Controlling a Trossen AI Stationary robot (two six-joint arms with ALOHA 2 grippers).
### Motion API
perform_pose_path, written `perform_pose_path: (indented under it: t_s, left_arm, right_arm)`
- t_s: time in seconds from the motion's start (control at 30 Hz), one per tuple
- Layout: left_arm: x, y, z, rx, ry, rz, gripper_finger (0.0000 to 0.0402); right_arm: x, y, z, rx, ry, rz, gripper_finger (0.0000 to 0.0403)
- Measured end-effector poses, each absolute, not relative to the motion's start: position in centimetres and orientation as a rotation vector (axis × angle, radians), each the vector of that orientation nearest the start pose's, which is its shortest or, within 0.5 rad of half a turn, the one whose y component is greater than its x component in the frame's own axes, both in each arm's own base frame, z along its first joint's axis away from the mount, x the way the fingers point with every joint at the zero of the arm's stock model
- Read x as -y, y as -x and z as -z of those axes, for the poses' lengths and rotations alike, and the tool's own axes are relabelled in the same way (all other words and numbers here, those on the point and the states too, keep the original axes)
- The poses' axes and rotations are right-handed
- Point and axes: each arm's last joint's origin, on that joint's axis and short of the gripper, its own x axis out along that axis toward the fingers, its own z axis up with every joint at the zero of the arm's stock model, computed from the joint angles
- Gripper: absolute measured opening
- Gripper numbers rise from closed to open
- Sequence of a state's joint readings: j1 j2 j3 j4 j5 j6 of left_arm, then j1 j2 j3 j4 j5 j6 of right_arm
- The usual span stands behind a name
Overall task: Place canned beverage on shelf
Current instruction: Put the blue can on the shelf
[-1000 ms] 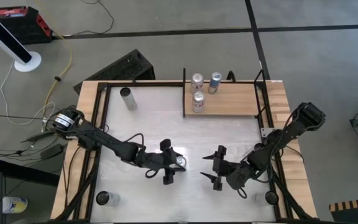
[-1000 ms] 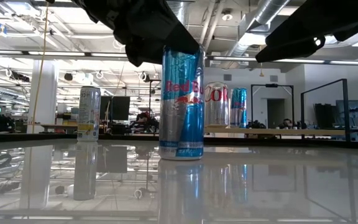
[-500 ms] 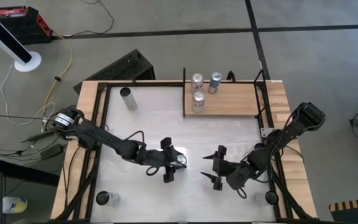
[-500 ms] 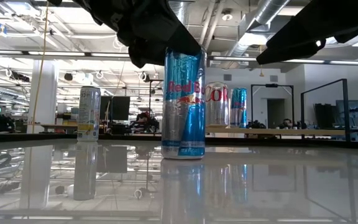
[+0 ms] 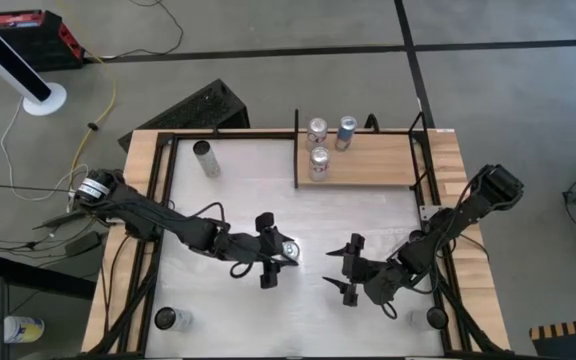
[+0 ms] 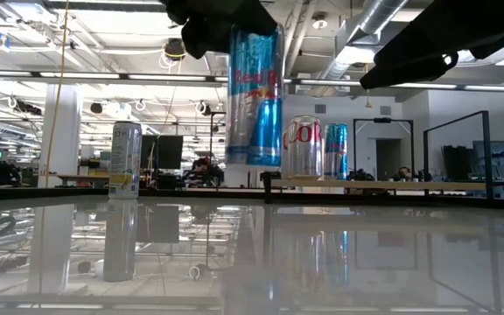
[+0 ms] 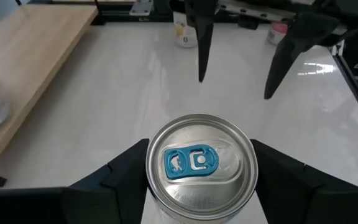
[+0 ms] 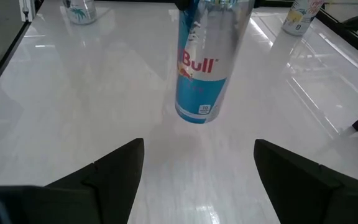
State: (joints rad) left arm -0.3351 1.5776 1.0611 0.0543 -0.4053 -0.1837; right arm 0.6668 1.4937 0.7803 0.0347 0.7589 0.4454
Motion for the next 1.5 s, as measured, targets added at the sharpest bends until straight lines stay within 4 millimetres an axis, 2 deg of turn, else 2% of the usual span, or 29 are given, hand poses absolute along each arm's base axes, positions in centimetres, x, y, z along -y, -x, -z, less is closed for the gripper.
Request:
perform_pose_path:
  t_s: [0.37,0.57,0.7,0.8,0.97,1.07,1.27,1.37,1.5]
  left_arm:
    - [9.2,-33.7,-25.9,-0.424,-0.003,-0.135,0.0221]
    - [6.0,-34.8,-26.6,-0.424,0.054,-0.105,0.0221]
    - [3.9,-36.0,-28.1,-0.378,0.048,-0.091,0.0221]
    - [2.4,-37.3,-29.7,-0.334,0.019,-0.093,0.0221]
    - [-0.4,-40.1,-32.9,-0.285,-0.032,-0.108,0.0221]
    - [-2.4,-42.5,-34.0,-0.312,-0.037,-0.094,0.0221]
    - [-6.5,-46.8,-35.5,-0.335,-0.104,-0.113,0.0221]
    - [-8.7,-48.3,-35.2,-0.361,-0.109,-0.101,0.0221]
    - [-11.4,-50.2,-33.6,-0.379,-0.089,-0.095,0.0221]
  right_arm:
    - [-16.6,-24.3,-19.6,-0.480,0.012,0.200,0.0327]
    - [-16.7,-24.1,-19.7,-0.470,0.059,0.211,0.0327]
    - [-16.9,-22.9,-20.4,-0.464,0.119,0.212,0.0327]
    - [-16.5,-21.5,-21.9,-0.452,0.169,0.229,0.0327]
    - [-14.1,-18.8,-25.6,-0.400,0.149,0.260,0.0327]
    - [-12.4,-17.4,-27.8,-0.335,0.101,0.301,0.0327]
    - [-9.3,-14.9,-30.5,-0.249,0.098,0.390,0.0327]
    - [-7.7,-13.7,-31.5,-0.222,0.097,0.432,0.0327]
    - [-6.0,-12.4,-32.3,-0.195,0.066,0.469,0.0327]
